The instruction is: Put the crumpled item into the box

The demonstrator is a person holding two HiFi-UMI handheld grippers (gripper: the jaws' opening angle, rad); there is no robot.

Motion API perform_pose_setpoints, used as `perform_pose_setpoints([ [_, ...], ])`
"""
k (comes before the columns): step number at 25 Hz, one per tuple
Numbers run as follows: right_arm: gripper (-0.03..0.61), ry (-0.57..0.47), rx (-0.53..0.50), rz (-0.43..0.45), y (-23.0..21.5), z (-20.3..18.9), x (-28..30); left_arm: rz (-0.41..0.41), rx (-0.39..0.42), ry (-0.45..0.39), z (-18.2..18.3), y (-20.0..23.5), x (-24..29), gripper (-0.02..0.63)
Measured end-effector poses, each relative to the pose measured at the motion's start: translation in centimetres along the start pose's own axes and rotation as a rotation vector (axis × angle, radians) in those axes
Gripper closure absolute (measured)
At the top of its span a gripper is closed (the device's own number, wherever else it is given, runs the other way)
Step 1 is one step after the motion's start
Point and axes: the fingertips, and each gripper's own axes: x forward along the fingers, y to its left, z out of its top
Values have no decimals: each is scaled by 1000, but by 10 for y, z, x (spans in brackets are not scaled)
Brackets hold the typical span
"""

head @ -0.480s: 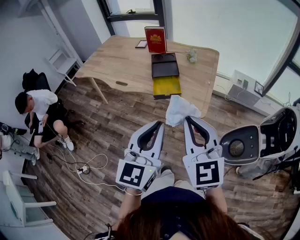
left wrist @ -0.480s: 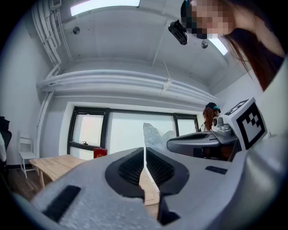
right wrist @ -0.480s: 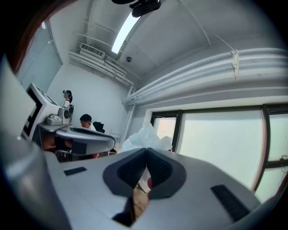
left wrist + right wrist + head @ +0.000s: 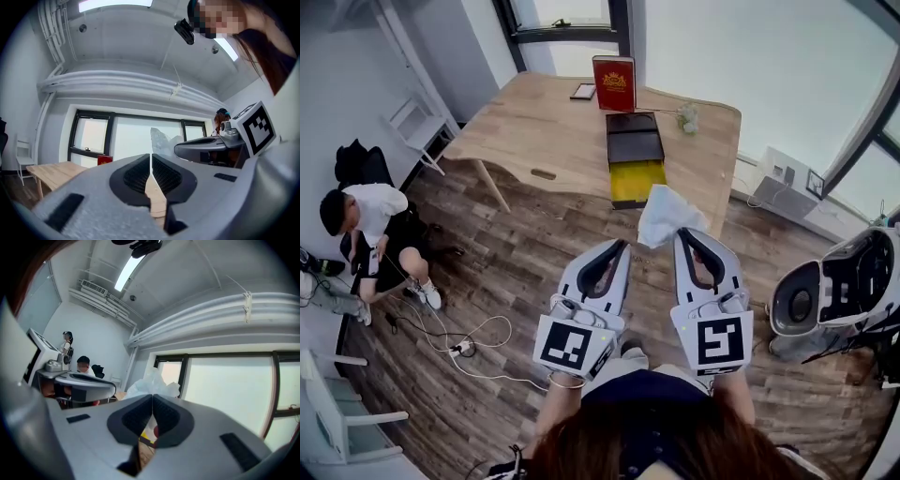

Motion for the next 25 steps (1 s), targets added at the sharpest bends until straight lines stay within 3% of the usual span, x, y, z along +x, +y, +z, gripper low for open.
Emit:
perform_pose_setpoints([
  [16, 552, 64, -39, -43, 6, -5, 30, -50, -34, -3, -5, 29, 16, 578],
  [25, 552, 58, -29, -64, -11, -11, 52, -55, 3, -8, -12, 45, 39, 578],
])
